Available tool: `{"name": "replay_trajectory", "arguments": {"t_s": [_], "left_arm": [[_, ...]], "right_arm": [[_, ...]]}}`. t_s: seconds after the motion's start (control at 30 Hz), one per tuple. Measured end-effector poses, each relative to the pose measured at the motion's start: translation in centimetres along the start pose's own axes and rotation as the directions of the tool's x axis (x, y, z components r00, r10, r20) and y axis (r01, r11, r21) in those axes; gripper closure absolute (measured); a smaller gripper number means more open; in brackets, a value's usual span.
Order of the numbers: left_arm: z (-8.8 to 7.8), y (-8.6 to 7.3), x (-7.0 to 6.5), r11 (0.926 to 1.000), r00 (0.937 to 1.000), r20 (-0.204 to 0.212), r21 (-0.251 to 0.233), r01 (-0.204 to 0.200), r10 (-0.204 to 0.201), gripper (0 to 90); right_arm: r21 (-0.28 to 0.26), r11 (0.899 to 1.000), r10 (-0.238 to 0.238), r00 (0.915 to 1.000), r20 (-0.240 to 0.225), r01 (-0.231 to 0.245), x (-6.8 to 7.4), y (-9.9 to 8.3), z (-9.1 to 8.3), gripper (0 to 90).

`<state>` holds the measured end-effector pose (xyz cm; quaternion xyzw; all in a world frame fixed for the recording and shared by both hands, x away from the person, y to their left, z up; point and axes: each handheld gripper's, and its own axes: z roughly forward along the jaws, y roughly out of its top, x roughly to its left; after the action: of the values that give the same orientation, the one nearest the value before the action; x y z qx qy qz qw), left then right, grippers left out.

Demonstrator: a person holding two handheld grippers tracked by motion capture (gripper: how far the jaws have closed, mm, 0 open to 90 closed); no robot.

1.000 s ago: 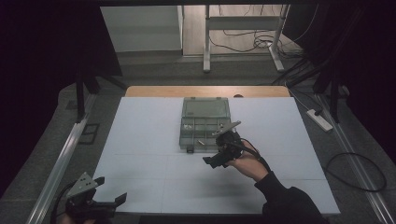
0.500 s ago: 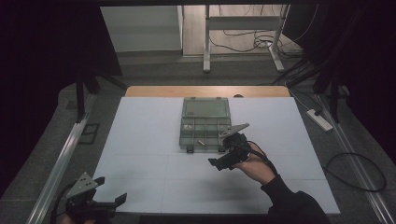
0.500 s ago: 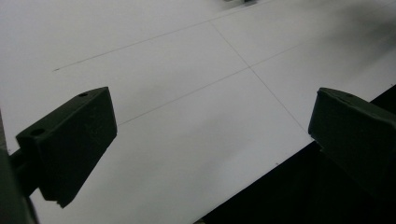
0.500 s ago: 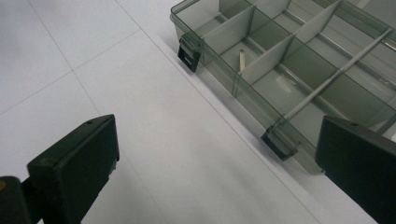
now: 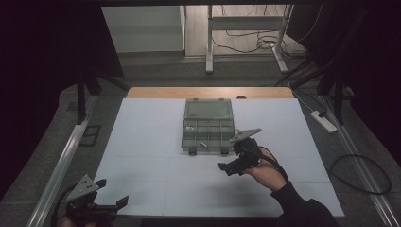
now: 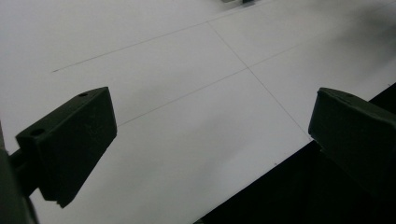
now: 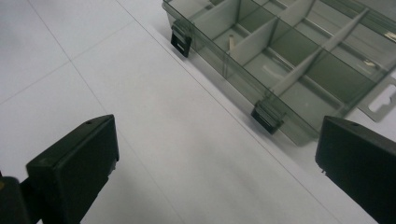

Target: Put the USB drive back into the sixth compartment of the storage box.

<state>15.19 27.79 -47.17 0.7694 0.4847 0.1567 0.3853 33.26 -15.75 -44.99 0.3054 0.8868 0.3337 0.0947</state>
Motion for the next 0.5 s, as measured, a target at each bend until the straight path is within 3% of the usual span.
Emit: {"name": "replay_trajectory", "arguments": {"t_s": [0.5], "left_arm": [[0.0,0.0,0.0,1.0000,1.0000,0.000,0.002,0.000,0.000,1.0]], "right_arm": [[-0.007,0.999,0.035,0.9984,0.044,-0.035,-1.0,-2.3,-2.1,0.0]]}}
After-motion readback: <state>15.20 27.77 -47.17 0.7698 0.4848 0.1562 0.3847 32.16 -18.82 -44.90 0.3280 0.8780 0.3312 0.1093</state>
